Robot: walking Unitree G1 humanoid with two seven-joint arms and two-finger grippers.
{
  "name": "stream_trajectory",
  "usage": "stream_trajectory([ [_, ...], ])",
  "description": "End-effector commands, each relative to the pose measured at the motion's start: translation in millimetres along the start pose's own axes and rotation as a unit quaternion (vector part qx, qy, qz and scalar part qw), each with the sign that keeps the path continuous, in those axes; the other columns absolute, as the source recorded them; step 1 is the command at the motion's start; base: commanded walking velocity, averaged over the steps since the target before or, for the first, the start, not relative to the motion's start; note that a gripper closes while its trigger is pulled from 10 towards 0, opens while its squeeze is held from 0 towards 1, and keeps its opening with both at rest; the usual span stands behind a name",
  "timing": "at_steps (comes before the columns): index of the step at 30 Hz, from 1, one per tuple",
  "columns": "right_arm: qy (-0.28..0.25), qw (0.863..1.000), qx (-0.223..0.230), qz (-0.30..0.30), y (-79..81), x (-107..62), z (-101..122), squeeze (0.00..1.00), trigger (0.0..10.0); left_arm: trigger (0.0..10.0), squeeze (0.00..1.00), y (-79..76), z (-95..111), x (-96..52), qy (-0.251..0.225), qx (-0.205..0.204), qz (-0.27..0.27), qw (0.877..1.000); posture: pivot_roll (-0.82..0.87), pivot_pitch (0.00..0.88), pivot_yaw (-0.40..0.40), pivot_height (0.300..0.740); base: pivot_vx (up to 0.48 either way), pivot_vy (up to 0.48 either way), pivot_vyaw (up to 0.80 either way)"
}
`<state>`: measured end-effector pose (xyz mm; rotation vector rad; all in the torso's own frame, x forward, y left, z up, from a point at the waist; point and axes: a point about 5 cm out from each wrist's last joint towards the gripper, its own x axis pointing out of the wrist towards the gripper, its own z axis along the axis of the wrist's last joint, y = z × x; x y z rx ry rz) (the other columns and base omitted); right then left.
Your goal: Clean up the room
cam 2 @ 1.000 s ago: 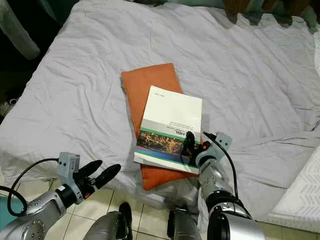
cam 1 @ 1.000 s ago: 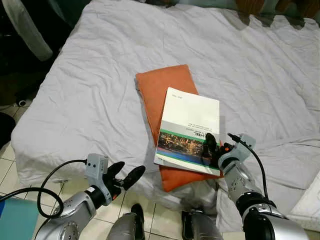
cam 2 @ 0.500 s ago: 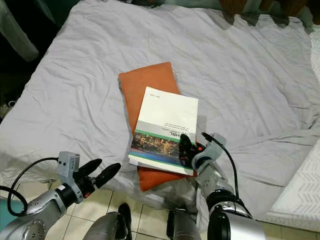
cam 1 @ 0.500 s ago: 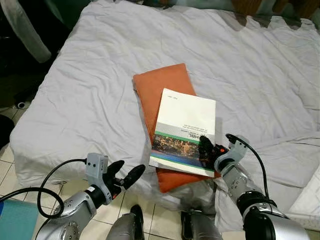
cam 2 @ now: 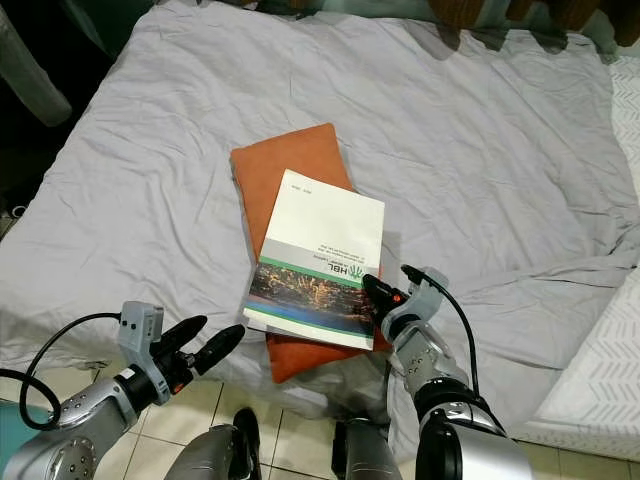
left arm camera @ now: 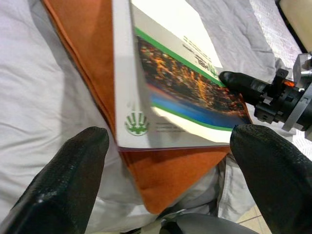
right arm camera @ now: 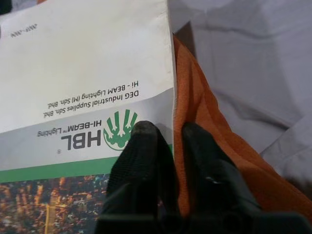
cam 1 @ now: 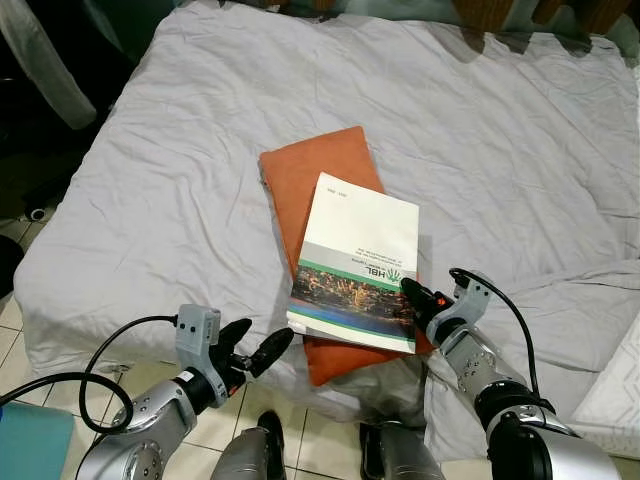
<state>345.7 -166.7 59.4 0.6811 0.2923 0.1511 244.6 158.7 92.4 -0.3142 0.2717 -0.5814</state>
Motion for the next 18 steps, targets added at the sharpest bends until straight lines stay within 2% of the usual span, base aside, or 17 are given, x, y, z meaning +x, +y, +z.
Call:
stream_trajectory([
  [1,0.039,0.999,0.026,0.0,0.9,-2.0,-20.2,0.0,0.0,10.0,0.0,2.3,-8.7,-3.5,0.013,-0.005,0.011,1.0,0.1,0.356,0.002,0.74,0.0,0.0,0.0],
  [11,0.022,0.999,0.038,0.02,9.3,3.1,-9.9,0.0,0.0,10.0,0.0,3.8,-9.2,1.4,0.012,-0.002,0.011,1.0,0.09,0.334,0.002,0.74,0.0,0.0,0.0],
  [12,0.011,0.999,0.029,0.027,12.9,5.5,-2.6,0.0,0.0,10.0,0.0,5.0,-9.3,3.7,0.012,0.0,0.012,1.0,0.08,0.306,-0.003,0.74,0.0,0.0,0.0],
  [15,-0.003,0.999,0.016,0.035,16.7,7.6,5.6,0.0,0.0,10.0,0.0,5.7,-9.0,5.5,0.01,0.002,0.012,1.0,0.08,0.302,-0.003,0.74,0.0,0.0,0.0],
  [16,-0.015,0.999,-0.014,0.045,20.8,9.3,13.8,0.0,0.0,10.0,0.0,6.1,-8.5,7.3,0.008,0.002,0.012,1.0,0.08,0.289,-0.004,0.74,0.0,0.0,0.0],
  [17,-0.015,0.999,-0.014,0.045,20.8,9.3,13.8,0.0,0.0,10.0,0.0,6.1,-8.5,7.3,0.008,0.002,0.012,1.0,0.08,0.289,-0.004,0.74,0.0,0.0,0.0],
  [18,-0.028,0.998,-0.035,0.054,24.6,10.6,21.3,0.0,0.0,10.0,0.0,5.9,-8.1,8.9,0.006,0.003,0.011,1.0,0.07,0.284,-0.005,0.74,0.0,0.0,0.0],
])
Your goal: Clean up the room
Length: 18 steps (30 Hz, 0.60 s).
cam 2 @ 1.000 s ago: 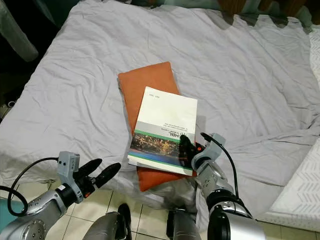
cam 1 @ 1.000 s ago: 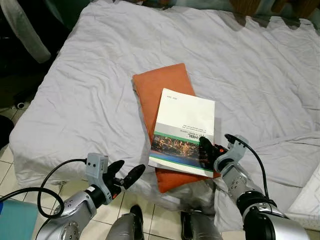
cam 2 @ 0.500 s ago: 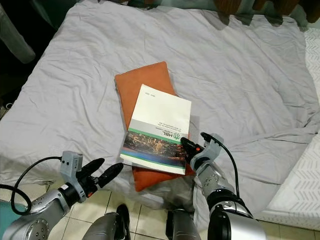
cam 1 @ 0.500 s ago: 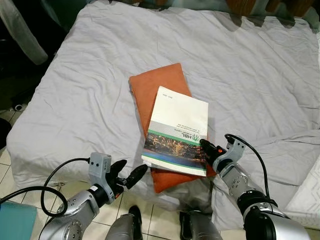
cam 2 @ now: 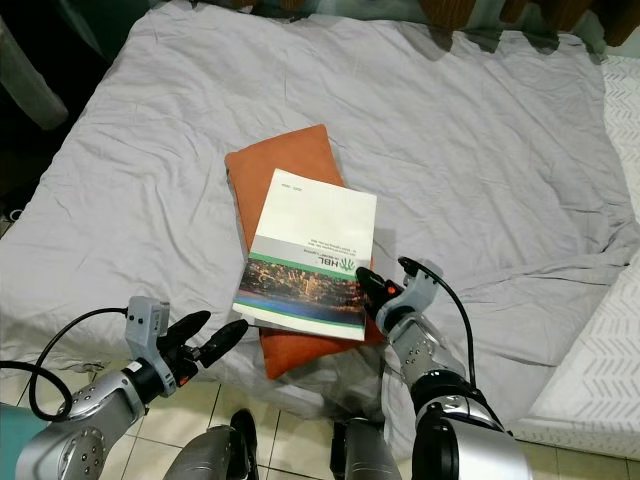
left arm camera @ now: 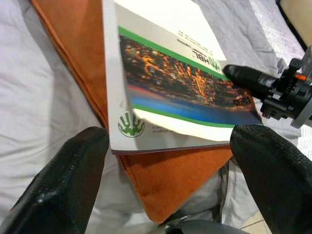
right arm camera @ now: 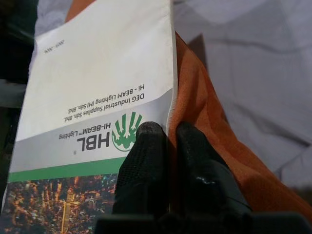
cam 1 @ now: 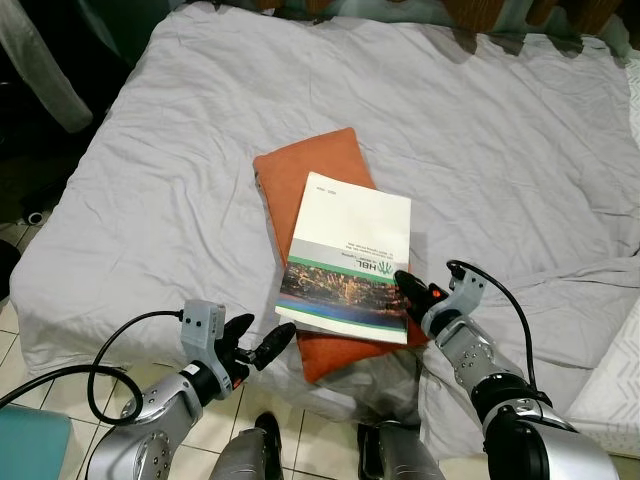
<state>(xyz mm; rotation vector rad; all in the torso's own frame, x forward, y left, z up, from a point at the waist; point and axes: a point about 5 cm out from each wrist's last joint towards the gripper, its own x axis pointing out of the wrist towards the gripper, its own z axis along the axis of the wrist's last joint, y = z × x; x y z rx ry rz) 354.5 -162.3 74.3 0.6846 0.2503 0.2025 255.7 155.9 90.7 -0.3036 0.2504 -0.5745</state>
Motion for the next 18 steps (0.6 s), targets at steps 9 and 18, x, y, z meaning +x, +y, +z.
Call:
stream_trajectory([
  [9,-0.122,0.97,-0.21,0.017,19.3,-2.5,43.4,0.0,0.0,10.0,0.0,-5.3,-15.3,13.8,0.009,-0.007,-0.007,1.0,0.04,0.22,-0.014,0.74,0.0,0.0,0.0],
  [18,-0.099,0.973,-0.209,-0.005,9.6,-11.5,16.0,0.0,0.0,10.0,0.0,-12.8,-25.2,16.3,0.022,-0.004,-0.023,0.999,0.03,0.212,-0.01,0.74,0.0,0.0,0.0],
])
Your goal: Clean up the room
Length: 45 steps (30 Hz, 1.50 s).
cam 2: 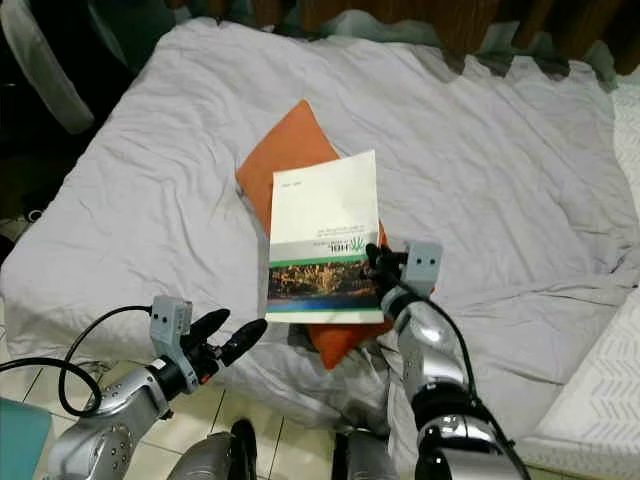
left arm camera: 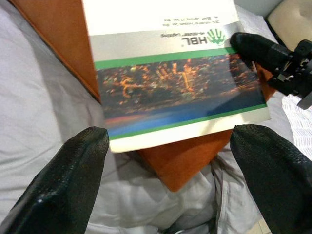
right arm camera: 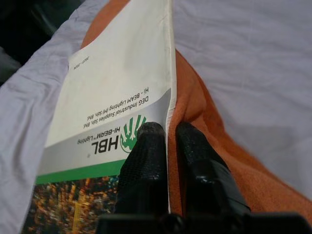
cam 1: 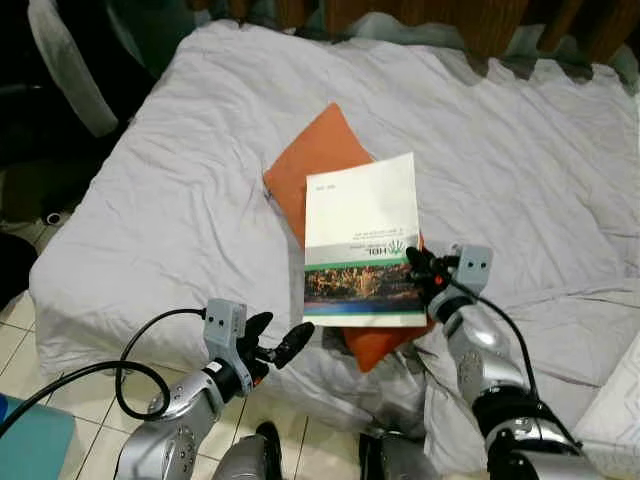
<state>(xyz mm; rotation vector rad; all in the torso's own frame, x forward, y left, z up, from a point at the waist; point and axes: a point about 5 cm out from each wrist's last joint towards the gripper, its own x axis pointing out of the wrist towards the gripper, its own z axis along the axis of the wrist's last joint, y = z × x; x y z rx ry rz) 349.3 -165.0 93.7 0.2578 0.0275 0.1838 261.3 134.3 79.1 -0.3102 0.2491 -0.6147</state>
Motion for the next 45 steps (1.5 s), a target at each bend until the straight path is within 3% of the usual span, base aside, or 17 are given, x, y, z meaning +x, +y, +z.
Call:
stream_trajectory([
  [1,0.024,0.998,0.063,-0.019,-2.9,-5.3,-11.9,0.0,0.0,10.0,0.0,-4.0,-13.3,-1.2,0.021,-0.004,-0.006,1.0,0.03,0.212,-0.008,0.74,0.0,0.0,0.0],
  [4,0.068,0.986,0.144,-0.045,-4.7,-9.4,-29.4,0.08,0.0,10.0,0.0,-5.6,-14.5,-0.1,0.022,-0.004,-0.01,1.0,0.03,0.211,-0.006,0.74,0.0,0.0,0.0],
  [5,0.08,0.982,0.165,-0.054,-5.3,-10.6,-33.9,0.47,0.0,10.0,0.0,-5.9,-14.5,0.2,0.021,-0.004,-0.011,1.0,0.03,0.211,-0.006,0.74,0.0,0.0,0.0],
  [6,0.08,0.982,0.165,-0.054,-5.3,-10.6,-33.9,0.47,0.0,10.0,0.0,-5.9,-14.5,0.2,0.021,-0.004,-0.011,1.0,0.03,0.211,-0.006,0.74,0.0,0.0,0.0],
  [7,0.088,0.978,0.182,-0.06,-5.4,-10.7,-36.1,1.0,0.0,10.0,0.0,-5.6,-14.3,0.5,0.021,-0.004,-0.012,1.0,0.03,0.209,-0.004,0.74,0.0,0.0,0.0],
  [8,0.096,0.975,0.19,-0.061,-4.9,-9.4,-36.2,1.0,3.7,10.0,0.0,-5.3,-13.6,0.7,0.021,-0.004,-0.012,1.0,0.03,0.209,-0.004,0.74,0.0,0.0,0.0],
  [9,0.1,0.975,0.19,-0.057,-4.2,-8.2,-35.2,1.0,10.0,10.0,0.0,-4.9,-13.3,0.9,0.02,-0.003,-0.012,1.0,0.03,0.208,-0.002,0.74,0.0,0.0,0.0],
  [16,0.107,0.984,0.126,-0.059,-9.2,-5.6,-28.6,1.0,10.0,10.0,0.0,-4.0,-12.2,2.3,0.018,0.0,-0.014,1.0,0.03,0.208,0.004,0.74,0.0,0.0,0.0],
  [19,0.103,0.989,0.077,-0.072,-13.3,-4.7,-25.9,1.0,10.0,10.0,0.0,-2.8,-12.3,2.3,0.019,0.0,-0.013,1.0,0.03,0.208,0.004,0.74,0.0,0.0,0.0],
  [21,0.105,0.991,-0.005,-0.088,-16.7,-3.8,-23.0,1.0,10.0,10.0,0.0,-2.4,-11.4,3.2,0.02,0.003,-0.014,1.0,0.04,0.203,0.006,0.74,0.0,0.0,0.0],
  [23,0.104,0.99,-0.018,-0.09,-17.2,-3.8,-22.7,1.0,10.0,10.0,0.0,-2.4,-11.4,3.4,0.02,0.003,-0.014,1.0,0.04,0.196,0.006,0.74,0.0,0.0,0.0],
  [24,0.102,0.99,-0.033,-0.094,-18.2,-3.9,-21.6,0.0,10.0,10.0,0.0,-2.3,-11.9,3.4,0.02,0.006,-0.014,1.0,0.04,0.19,0.004,0.74,0.0,0.0,0.0],
  [30,0.085,0.989,0.012,-0.121,-25.1,-5.2,-19.1,0.0,10.0,10.0,0.0,-2.5,-13.9,3.0,0.022,0.008,-0.014,1.0,0.04,0.184,0.0,0.74,0.0,0.0,0.0],
  [31,0.075,0.983,0.088,-0.139,-29.0,-6.1,-19.5,0.0,10.0,10.0,0.0,-2.6,-14.8,2.9,0.023,0.008,-0.014,1.0,0.04,0.179,-0.003,0.74,0.0,0.0,0.0],
  [36,0.09,0.961,0.205,-0.163,-32.1,-9.3,-29.0,0.0,10.0,10.0,0.0,-2.6,-15.8,2.8,0.023,0.008,-0.014,1.0,0.04,0.171,-0.001,0.74,0.0,0.0,0.0],
  [41,0.119,0.949,0.252,-0.147,-29.1,-12.0,-38.4,0.0,10.0,10.0,0.0,-1.4,-15.5,3.3,0.024,0.011,-0.014,1.0,0.04,0.164,0.003,0.74,0.0,0.0,0.0],
  [45,0.138,0.957,0.215,-0.14,-28.4,-13.5,-41.9,0.0,10.0,10.0,0.0,-0.8,-15.9,4.0,0.029,0.02,-0.012,0.999,0.04,0.159,0.003,0.74,0.0,0.0,0.0],
])
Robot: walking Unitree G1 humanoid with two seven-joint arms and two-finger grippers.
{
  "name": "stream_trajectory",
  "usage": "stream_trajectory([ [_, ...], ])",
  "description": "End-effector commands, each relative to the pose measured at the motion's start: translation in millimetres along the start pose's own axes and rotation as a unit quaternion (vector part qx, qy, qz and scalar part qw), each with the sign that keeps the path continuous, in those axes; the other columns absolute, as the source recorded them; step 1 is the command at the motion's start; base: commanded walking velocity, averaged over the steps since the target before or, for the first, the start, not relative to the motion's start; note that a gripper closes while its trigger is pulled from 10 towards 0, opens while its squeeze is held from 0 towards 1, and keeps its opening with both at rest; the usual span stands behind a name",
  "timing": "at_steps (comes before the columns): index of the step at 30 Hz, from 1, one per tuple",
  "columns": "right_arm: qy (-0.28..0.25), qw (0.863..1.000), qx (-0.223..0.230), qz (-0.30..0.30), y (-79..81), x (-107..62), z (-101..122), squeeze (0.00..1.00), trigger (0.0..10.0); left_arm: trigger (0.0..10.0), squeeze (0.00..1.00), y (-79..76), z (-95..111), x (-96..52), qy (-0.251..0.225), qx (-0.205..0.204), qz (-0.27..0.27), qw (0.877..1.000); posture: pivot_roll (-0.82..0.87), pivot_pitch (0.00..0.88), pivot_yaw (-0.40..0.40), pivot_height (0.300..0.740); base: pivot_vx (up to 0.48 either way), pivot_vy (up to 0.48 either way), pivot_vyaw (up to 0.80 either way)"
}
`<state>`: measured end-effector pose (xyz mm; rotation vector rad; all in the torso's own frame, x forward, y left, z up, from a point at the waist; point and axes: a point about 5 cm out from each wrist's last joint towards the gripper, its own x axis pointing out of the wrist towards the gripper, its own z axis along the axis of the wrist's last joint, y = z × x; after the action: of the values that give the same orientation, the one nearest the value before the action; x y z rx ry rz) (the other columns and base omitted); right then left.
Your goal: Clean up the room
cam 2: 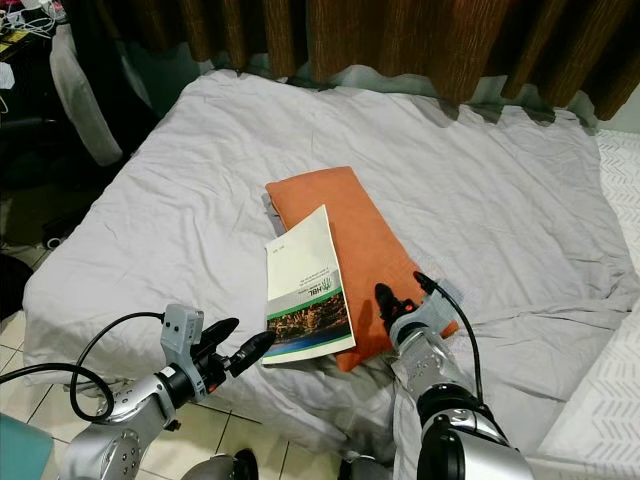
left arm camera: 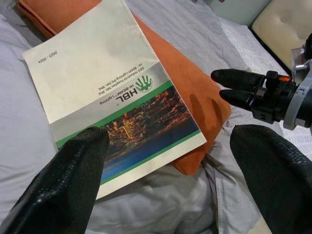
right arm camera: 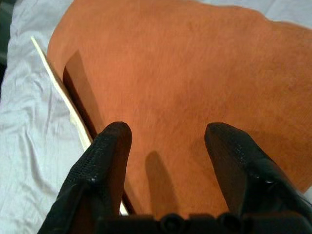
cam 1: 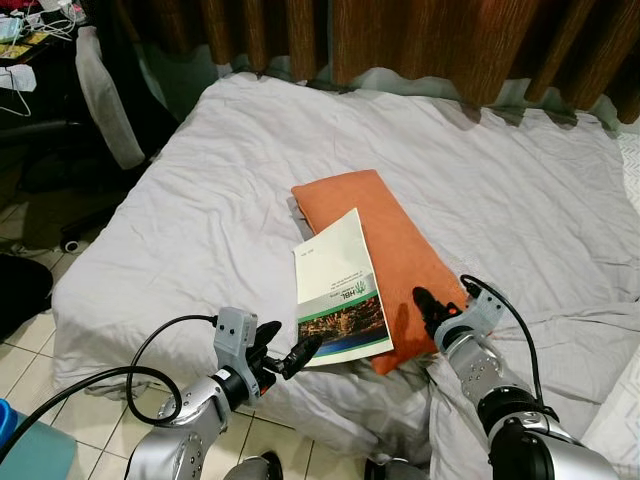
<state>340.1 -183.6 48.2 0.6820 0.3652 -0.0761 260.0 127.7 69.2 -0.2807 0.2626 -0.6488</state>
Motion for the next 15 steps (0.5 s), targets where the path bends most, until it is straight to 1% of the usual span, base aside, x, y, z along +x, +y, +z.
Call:
stream_trajectory([
  [1,0.01,1.0,-0.025,-0.002,-1.6,-0.2,-1.7,0.0,10.0,10.0,0.0,1.9,-5.5,0.1,0.018,0.013,0.004,1.0,0.04,0.154,0.003,0.74,0.0,0.0,0.0],
  [2,0.003,0.998,-0.062,0.002,-0.2,-0.1,0.3,0.0,10.0,10.0,0.0,4.0,-5.4,0.7,0.018,0.032,0.017,0.999,0.04,0.146,0.002,0.74,0.0,0.0,0.0],
  [3,-0.001,0.996,-0.087,0.006,1.0,0.0,1.7,0.0,10.0,10.0,0.0,5.5,-5.2,1.2,0.017,0.045,0.026,0.999,0.04,0.146,0.002,0.74,0.0,0.0,0.0],
  [4,-0.016,0.992,-0.126,0.006,1.8,-0.3,5.7,0.0,10.0,10.0,0.0,8.1,-5.0,1.6,0.015,0.054,0.042,0.998,0.04,0.142,0.0,0.74,0.0,0.0,0.0],
  [5,-0.044,0.983,-0.176,0.009,3.4,-1.6,12.5,0.09,10.0,10.0,0.0,10.7,-4.9,1.9,0.013,0.063,0.06,0.996,0.05,0.133,-0.003,0.74,0.0,0.0,0.0],
  [6,-0.044,0.983,-0.176,0.009,3.4,-1.6,12.5,0.09,10.0,10.0,0.0,10.7,-4.9,1.9,0.013,0.063,0.06,0.996,0.05,0.133,-0.003,0.74,0.0,0.0,0.0],
  [7,-0.067,0.974,-0.214,0.015,5.5,-3.4,17.4,1.0,10.0,10.0,0.0,12.8,-5.2,1.9,0.013,0.072,0.076,0.994,0.05,0.128,-0.005,0.74,0.0,0.0,0.0],
  [8,-0.13,0.95,-0.284,0.024,10.3,-11.1,28.0,1.0,10.0,10.0,0.0,17.5,-4.3,2.1,0.006,0.092,0.116,0.989,0.04,0.111,-0.008,0.74,0.0,0.0,0.0],
  [9,-0.13,0.95,-0.284,0.024,10.3,-11.1,28.0,1.0,10.0,10.0,0.0,17.5,-4.3,2.1,0.006,0.092,0.116,0.989,0.04,0.111,-0.008,0.74,0.0,0.0,0.0],
  [10,-0.149,0.941,-0.302,0.026,11.8,-14.3,30.5,1.0,10.0,10.0,0.0,19.2,-3.6,2.3,0.003,0.098,0.131,0.987,0.04,0.111,-0.008,0.74,0.0,0.0,0.0],
  [12,-0.195,0.916,-0.35,0.033,14.8,-26.0,32.8,1.0,10.0,10.0,0.0,21.9,-1.6,3.7,-0.008,0.11,0.16,0.981,0.04,0.096,-0.01,0.74,0.0,0.0,0.0],
  [13,-0.206,0.908,-0.364,0.037,16.0,-29.7,31.9,1.0,10.0,10.0,0.0,22.7,-1.4,4.4,-0.011,0.113,0.168,0.979,0.03,0.088,-0.01,0.74,0.0,0.0,0.0],
  [14,-0.212,0.904,-0.369,0.044,15.0,-35.4,27.4,1.0,10.0,10.0,0.0,22.7,0.2,4.3,-0.02,0.128,0.18,0.975,0.03,0.082,-0.009,0.74,0.0,0.0,0.0],
  [15,-0.214,0.903,-0.37,0.049,13.9,-38.6,23.8,1.0,10.0,10.0,0.0,22.7,0.9,4.2,-0.026,0.139,0.188,0.972,0.03,0.077,-0.008,0.74,0.0,0.0,0.0],
])
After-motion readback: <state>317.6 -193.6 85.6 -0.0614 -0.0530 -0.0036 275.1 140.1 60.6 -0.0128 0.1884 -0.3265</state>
